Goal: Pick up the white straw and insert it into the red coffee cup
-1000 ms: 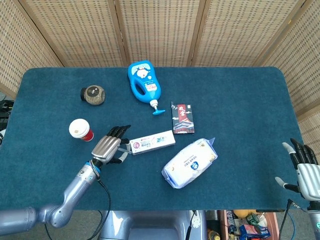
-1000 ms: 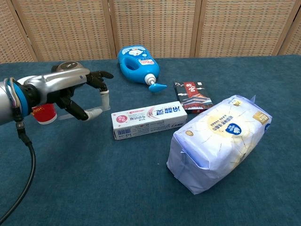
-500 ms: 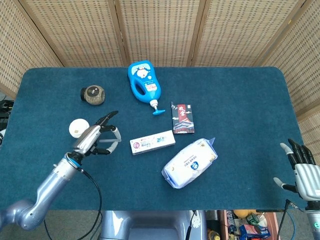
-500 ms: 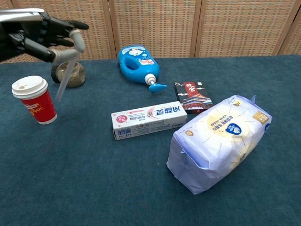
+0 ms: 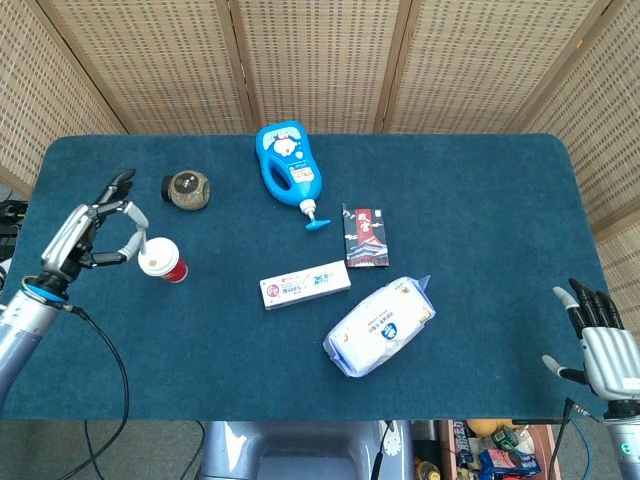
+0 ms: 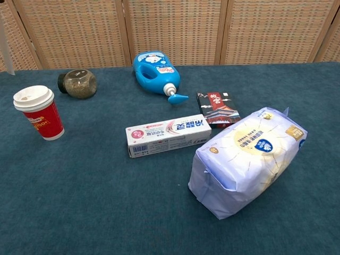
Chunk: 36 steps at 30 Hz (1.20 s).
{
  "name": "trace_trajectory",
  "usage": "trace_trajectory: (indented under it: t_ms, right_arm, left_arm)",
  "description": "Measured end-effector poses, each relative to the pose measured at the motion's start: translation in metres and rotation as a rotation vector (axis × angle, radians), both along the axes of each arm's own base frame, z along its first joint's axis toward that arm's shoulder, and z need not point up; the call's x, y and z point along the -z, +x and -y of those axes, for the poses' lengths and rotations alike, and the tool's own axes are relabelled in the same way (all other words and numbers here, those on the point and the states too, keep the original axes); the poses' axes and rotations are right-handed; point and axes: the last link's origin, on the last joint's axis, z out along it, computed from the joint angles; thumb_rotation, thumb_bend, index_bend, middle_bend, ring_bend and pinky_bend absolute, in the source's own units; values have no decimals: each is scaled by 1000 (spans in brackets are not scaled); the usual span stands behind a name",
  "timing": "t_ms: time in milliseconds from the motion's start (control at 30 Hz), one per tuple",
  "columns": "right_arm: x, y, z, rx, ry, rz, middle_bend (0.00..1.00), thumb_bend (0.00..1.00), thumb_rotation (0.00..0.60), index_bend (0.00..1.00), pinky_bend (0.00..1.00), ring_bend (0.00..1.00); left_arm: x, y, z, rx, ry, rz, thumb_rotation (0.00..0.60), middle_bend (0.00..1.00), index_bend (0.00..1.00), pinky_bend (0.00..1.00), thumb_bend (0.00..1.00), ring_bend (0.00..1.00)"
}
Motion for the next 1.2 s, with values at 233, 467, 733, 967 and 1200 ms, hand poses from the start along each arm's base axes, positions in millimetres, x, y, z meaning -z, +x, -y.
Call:
trace_trajectory:
  t_ms: [233, 467, 733, 967, 1200]
  right_arm:
    - [0, 1, 0, -2, -1, -1, 0, 0, 600, 0, 0, 0]
    - [0, 0, 0, -1, 1, -5, 0, 0, 600, 0, 0, 0]
    - [2, 0, 0, 1, 4, -9, 0, 0, 600, 0, 0, 0]
    - [2, -1, 1, 4, 4, -7, 0, 0, 600, 0, 0, 0]
    - [3, -1, 1, 6, 8, -9, 0, 0, 600, 0, 0, 0]
  left_arm:
    - [-5, -20, -2, -50, -37, 21, 600, 0, 565, 0, 471, 0]
    - [17, -27, -7, -53, -67, 74, 600, 0, 565, 0, 471, 0]
    - [23, -25, -7, -44, -85, 77, 600, 0, 565, 0, 471, 0]
    - [25, -29, -7, -52, -75, 64, 600, 0, 565, 0, 471, 0]
    - [31, -31, -10, -53, -85, 90, 600, 0, 565, 0, 471, 0]
